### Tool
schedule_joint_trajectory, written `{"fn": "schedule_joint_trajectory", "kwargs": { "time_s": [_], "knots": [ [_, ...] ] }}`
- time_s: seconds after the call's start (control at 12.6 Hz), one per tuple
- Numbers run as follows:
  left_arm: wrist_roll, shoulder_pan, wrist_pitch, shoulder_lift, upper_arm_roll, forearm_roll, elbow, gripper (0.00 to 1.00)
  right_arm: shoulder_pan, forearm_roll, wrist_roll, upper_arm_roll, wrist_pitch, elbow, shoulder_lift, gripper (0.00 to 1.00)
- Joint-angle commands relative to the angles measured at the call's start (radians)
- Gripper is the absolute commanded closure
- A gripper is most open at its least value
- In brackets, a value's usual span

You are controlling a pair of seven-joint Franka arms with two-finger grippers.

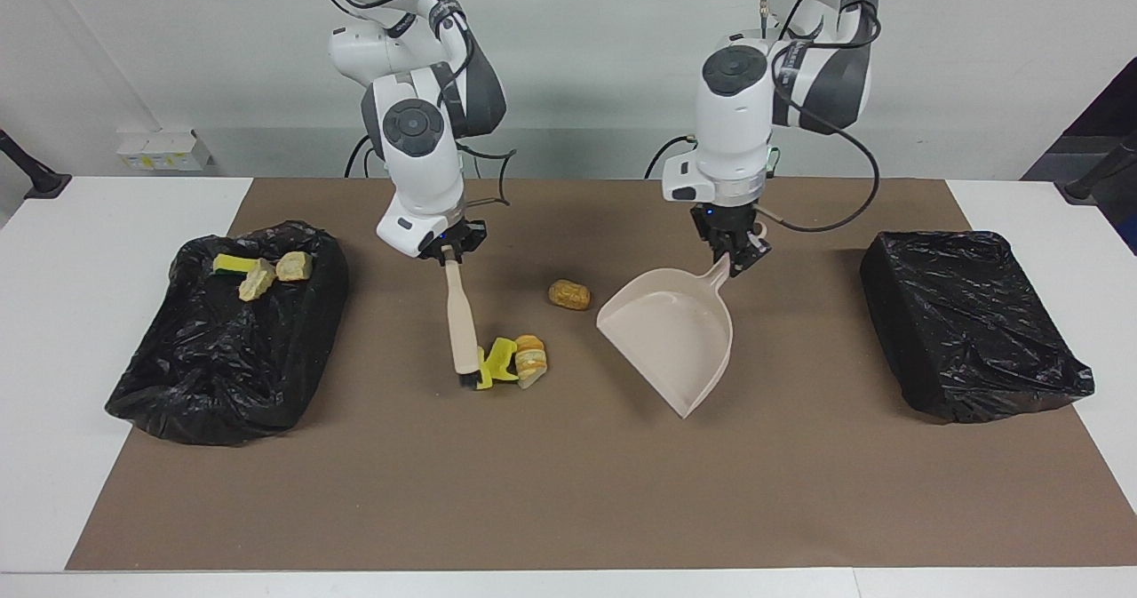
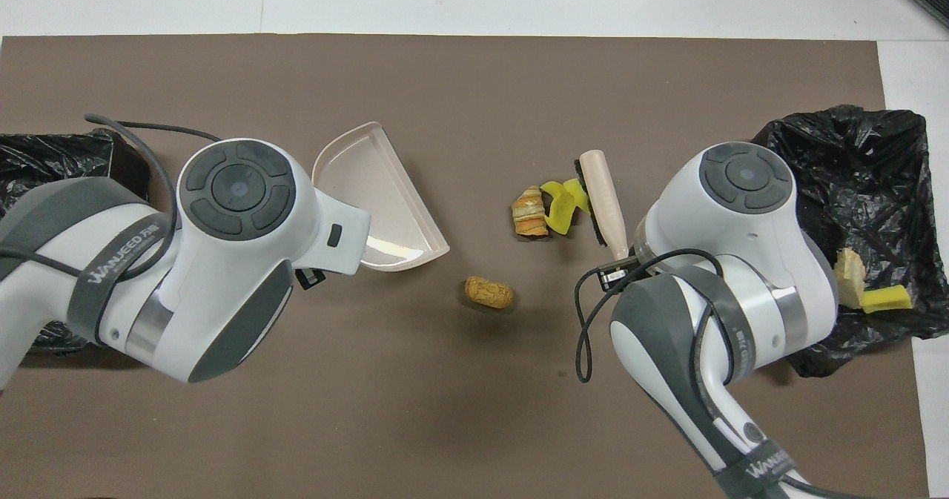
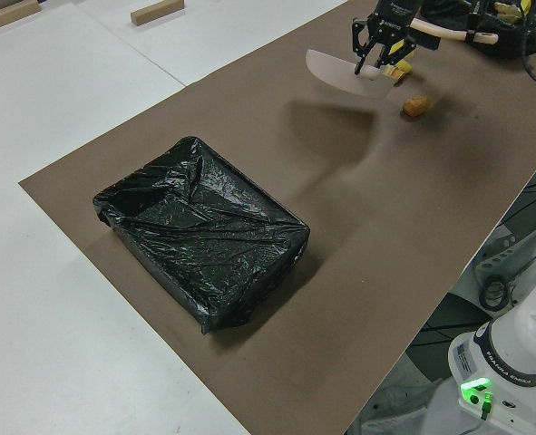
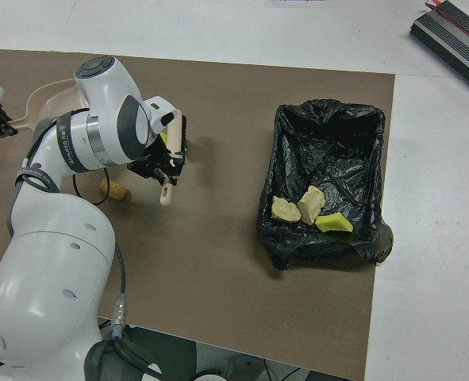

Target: Sweep and dump trash in bin

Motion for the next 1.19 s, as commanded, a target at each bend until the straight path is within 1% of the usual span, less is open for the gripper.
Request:
{"fn": "schedule_joint_trajectory", "kwargs": {
  "time_s": [0.0,0.08,0.24,0.32,0.48,0.56,0.63,0.79,0.87,0.95,1.11],
  "knots": [
    [0.219,0.006,0.016,-0.109,0.048,-0.093,-0.149,1.00,-0.028,0.020,-0.056,-0.009,-0.044,0.038,-0.018,1.00],
    [0.270,0.006,0.026,-0.143,0.078,-0.154,-0.197,1.00,-0.046,-0.012,-0.061,-0.010,-0.037,0.032,-0.018,1.00],
    [0.308,0.006,0.088,-0.173,0.100,-0.213,-0.264,1.00,-0.087,-0.102,-0.073,-0.004,-0.023,0.012,-0.019,1.00],
    [0.307,0.002,0.108,-0.174,0.098,-0.215,-0.283,1.00,-0.094,-0.122,-0.082,-0.007,0.012,-0.021,-0.019,1.00],
    [0.306,-0.006,0.158,-0.175,0.098,-0.216,-0.327,1.00,-0.130,-0.167,-0.084,-0.006,0.125,-0.092,0.004,1.00],
    [0.293,-0.014,0.180,-0.172,0.097,-0.216,-0.340,1.00,-0.135,-0.167,-0.085,-0.004,0.171,-0.118,0.012,1.00],
    [0.267,-0.044,0.238,-0.167,0.097,-0.218,-0.364,1.00,-0.129,-0.167,-0.073,-0.003,0.187,-0.130,0.013,1.00],
    [0.198,-0.070,0.336,-0.172,0.095,-0.218,-0.430,1.00,-0.095,-0.152,-0.029,-0.001,0.199,-0.150,0.027,1.00],
    [0.175,-0.083,0.370,-0.170,0.094,-0.218,-0.436,1.00,-0.068,-0.146,-0.016,-0.001,0.219,-0.155,0.031,1.00],
    [0.166,-0.090,0.367,-0.172,0.094,-0.218,-0.441,1.00,-0.033,-0.132,-0.009,-0.001,0.225,-0.152,0.039,1.00],
    [0.157,-0.110,0.378,-0.167,0.091,-0.218,-0.462,1.00,-0.006,-0.091,-0.010,0.000,0.233,-0.140,0.059,1.00]
  ]
}}
